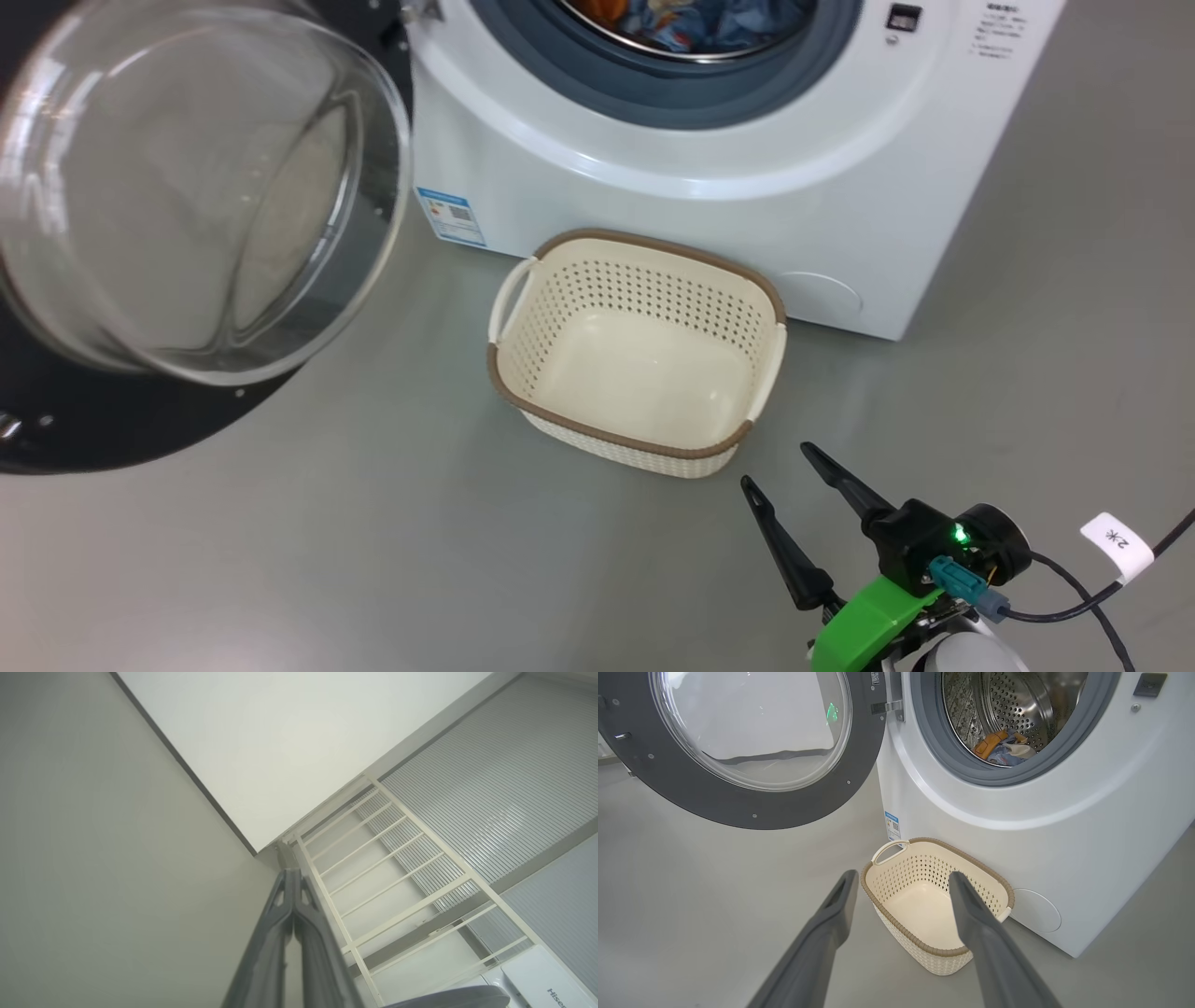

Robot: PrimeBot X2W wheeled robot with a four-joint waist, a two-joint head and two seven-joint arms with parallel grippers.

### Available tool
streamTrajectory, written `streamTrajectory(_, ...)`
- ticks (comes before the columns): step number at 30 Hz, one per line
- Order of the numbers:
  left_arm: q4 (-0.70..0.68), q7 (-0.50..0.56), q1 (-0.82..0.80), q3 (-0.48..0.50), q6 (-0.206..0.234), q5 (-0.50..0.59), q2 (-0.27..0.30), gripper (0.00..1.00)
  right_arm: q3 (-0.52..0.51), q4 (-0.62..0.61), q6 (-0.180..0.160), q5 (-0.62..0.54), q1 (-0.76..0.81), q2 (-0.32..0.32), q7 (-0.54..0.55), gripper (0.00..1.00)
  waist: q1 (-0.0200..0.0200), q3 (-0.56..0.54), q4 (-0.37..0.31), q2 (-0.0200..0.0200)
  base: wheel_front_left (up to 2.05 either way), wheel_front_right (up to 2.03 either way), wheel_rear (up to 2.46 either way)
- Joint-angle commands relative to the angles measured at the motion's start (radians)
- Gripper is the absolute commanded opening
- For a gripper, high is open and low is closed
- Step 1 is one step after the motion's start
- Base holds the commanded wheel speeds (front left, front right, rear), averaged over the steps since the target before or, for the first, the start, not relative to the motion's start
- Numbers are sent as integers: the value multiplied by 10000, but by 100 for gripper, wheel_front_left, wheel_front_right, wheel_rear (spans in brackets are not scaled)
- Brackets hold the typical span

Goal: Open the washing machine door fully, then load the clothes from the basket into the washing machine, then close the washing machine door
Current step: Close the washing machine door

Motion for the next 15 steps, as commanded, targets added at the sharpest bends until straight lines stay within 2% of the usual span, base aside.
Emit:
streamTrajectory(1, -27, 170, -316, 265, 56, -178, 835, 0, 271, -280, 27, -97, -204, 45, -2, 100, 0, 290, -350, -1, 0, 0, 0)
streamTrajectory(3, 869, 694, -921, 769, 233, -948, 1160, 0, 299, -323, 27, -96, -236, 22, 13, 100, 0, 381, -534, -1, 0, 0, 0)
streamTrajectory(8, 2509, 1004, -1548, 1186, 433, -1394, 2065, 0, 298, -368, 27, -99, -320, -2, 10, 100, 0, 561, -919, -1, 0, 0, 0)
streamTrajectory(15, 4012, 1232, -2123, 1061, 492, -1415, 2545, 0, 300, -381, 27, -116, -424, -40, -19, 100, 0, 680, -1132, -1, 0, 0, 0)
